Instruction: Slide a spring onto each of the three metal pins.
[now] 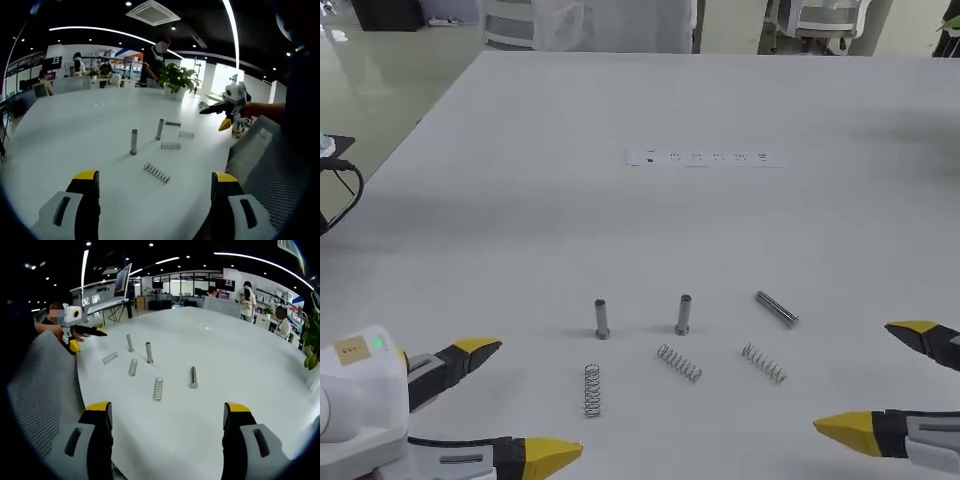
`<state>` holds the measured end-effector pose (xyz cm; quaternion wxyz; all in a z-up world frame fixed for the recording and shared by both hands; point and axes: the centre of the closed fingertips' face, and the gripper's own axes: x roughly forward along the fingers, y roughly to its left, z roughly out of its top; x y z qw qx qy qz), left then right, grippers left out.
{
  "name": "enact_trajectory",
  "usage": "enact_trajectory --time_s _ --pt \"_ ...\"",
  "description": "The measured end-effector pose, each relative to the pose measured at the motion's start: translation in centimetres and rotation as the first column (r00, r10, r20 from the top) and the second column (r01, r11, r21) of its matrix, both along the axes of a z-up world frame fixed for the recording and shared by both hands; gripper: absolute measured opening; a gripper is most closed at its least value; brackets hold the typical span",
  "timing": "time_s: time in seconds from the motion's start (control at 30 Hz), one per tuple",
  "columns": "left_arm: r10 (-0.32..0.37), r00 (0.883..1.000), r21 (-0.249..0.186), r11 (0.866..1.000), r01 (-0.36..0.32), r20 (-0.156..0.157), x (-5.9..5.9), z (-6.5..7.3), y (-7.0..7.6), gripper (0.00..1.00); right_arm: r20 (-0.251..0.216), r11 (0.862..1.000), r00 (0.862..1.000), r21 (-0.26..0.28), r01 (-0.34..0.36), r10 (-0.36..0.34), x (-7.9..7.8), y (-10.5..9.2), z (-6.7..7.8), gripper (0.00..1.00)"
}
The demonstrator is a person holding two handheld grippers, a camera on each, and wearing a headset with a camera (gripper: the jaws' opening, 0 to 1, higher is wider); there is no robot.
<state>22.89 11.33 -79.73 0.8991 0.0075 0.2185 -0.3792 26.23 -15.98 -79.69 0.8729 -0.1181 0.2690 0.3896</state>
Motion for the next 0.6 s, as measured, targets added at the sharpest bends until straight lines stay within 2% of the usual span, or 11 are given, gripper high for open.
enact_trajectory --time_s 0.37,0.6 --pt "0.007 1.0 0.006 1.0 -0.007 0.009 -0.3 0.2 0.2 0.89 0.03 0.999 0.999 -0.014 -0.037 0.038 2.1 1.7 1.0 0.89" --pt "0.01 1.0 0.009 1.0 -0.01 0.011 -0.4 0.3 0.2 0.89 0.038 0.998 0.998 -0.04 -0.043 0.044 3.2 2.1 1.1 0.86"
